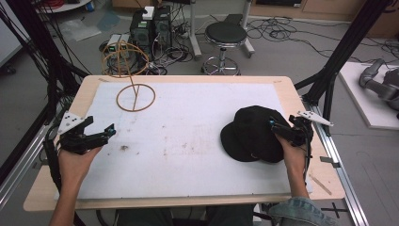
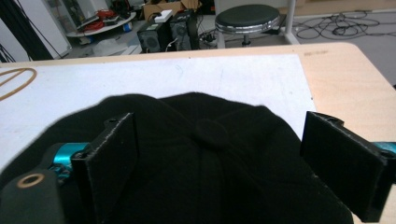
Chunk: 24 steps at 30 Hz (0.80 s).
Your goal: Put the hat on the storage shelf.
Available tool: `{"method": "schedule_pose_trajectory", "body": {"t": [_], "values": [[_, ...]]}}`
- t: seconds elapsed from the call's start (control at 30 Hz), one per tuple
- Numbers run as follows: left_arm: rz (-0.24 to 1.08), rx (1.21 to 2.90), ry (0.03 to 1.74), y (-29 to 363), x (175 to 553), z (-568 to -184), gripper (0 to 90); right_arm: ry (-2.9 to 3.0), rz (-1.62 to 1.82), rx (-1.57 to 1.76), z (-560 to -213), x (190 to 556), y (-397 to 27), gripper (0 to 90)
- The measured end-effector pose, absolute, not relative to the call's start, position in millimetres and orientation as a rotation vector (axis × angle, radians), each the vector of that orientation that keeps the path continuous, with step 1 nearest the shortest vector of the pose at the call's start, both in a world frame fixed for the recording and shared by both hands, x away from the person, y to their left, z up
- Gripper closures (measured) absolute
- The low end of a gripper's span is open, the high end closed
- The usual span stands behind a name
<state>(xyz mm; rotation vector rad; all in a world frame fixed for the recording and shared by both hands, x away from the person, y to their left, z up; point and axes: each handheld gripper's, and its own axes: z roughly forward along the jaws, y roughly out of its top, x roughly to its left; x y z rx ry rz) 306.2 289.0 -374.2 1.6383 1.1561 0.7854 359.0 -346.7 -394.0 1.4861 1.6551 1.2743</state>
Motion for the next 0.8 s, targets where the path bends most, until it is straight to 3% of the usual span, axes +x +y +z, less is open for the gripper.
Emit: {"method": "schedule_pose_trajectory", "body": {"t": [0.4,0.8], "values": [[0.785,1.631,1.155,289.2,306.4,-373.5,16.6,1.764,1.252,1.563,-407.3,367.8,-344.7,14.3],[0.785,1.634,1.147,287.4,306.0,-372.9,16.9,1.865,1.164,1.592,-417.1,373.2,-338.8,25.0]]}}
